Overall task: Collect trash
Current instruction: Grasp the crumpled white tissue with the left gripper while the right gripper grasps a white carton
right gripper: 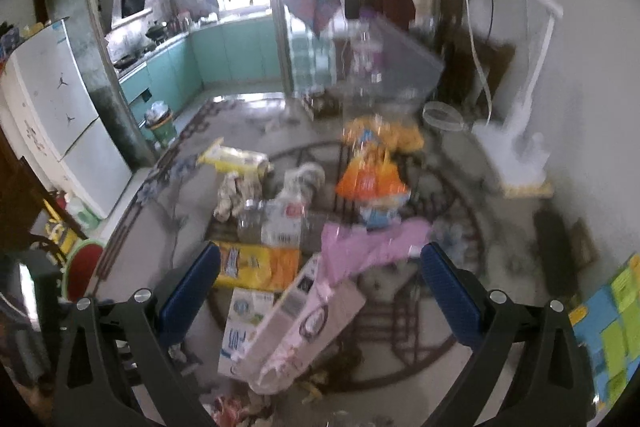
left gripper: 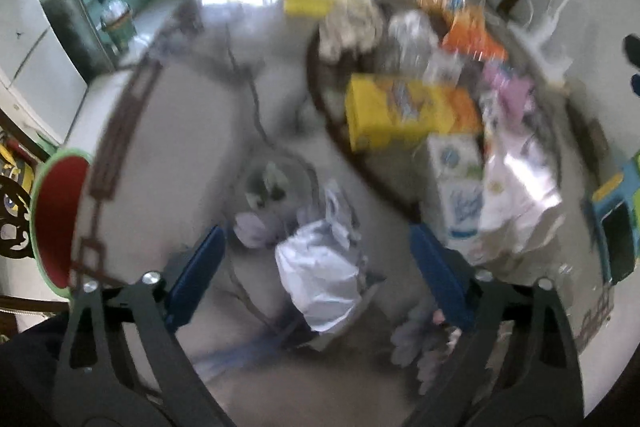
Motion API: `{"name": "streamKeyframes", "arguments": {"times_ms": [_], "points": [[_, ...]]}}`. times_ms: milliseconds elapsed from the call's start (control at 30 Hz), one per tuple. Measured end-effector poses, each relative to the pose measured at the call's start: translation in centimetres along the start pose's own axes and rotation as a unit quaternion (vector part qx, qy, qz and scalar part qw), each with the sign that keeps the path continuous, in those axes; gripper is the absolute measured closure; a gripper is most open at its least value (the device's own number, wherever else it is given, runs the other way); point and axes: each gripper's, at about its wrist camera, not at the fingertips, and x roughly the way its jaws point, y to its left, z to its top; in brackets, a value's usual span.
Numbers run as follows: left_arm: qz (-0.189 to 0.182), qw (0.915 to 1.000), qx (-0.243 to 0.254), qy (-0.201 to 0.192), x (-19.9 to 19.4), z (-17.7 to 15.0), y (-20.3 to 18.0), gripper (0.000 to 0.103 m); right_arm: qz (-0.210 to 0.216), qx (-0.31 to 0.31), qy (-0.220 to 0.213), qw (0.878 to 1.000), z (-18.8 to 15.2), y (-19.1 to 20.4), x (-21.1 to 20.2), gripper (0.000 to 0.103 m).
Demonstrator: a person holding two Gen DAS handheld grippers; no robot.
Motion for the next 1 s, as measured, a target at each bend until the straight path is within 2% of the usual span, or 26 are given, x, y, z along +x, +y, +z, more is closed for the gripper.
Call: {"name": "streamKeyframes", "arguments": {"times_ms": [33,100,133,267,400,533,600,700,800,867,933,967,1000], "points": [[0.0,0.9999,0.003,0.01,0.6,-0.1,-0.1,0.019,0.007,0.009,0.015,1.0,-0.3,-0.6,0.5,0.007],[-0.011,0.9995,0.005,0.028,1.9,-0.7,0.2,0.038,0.022,0.034,0.046,0.998,-1.2,-1.6,1.4,0.007],[-0.02,0.9991,0.004,0.038,2.3,-0.8,0.2,0.045,0.03,0.046,0.06,0.997,-1.6,-1.9,1.8,0.007],[-0.035,0.999,0.01,0.025,1.9,-0.6,0.3,0.054,0.055,0.075,0.092,0.991,-3.1,-2.0,3.4,0.007],[-0.042,0.9991,-0.003,-0.005,0.4,0.2,0.5,0.056,0.085,0.095,0.124,0.984,-3.9,-1.6,5.4,0.007],[-0.03,0.9971,-0.012,-0.069,-3.4,1.8,0.9,0.056,0.101,0.111,0.154,0.977,-4.7,-1.4,7.0,0.012],[-0.019,0.9944,-0.012,-0.103,-5.5,2.6,1.1,0.055,0.104,0.115,0.165,0.974,-4.9,-1.5,7.8,0.017],[-0.014,0.9913,-0.016,-0.13,-7.5,3.2,1.6,0.055,0.108,0.129,0.189,0.967,-5.2,-2.0,9.6,0.036],[-0.015,0.9897,-0.022,-0.141,-8.3,3.5,1.7,0.055,0.114,0.153,0.222,0.956,-6.1,-2.6,11.3,0.033],[-0.014,0.9893,-0.024,-0.143,-8.4,3.9,1.8,0.055,0.13,0.171,0.218,0.952,-6.4,-3.2,11.3,0.033],[-0.015,0.9893,-0.025,-0.143,-8.8,3.5,2.1,0.055,0.134,0.169,0.212,0.953,-6.2,-3.6,10.7,0.041],[-0.016,0.9894,-0.027,-0.142,-8.8,3.4,2.3,0.055,0.135,0.166,0.203,0.956,-6.0,-3.9,10.1,0.062],[-0.017,0.9894,-0.03,-0.141,-8.8,3.3,2.4,0.055,0.139,0.169,0.201,0.955,-5.9,-4.2,9.7,0.078]]}}
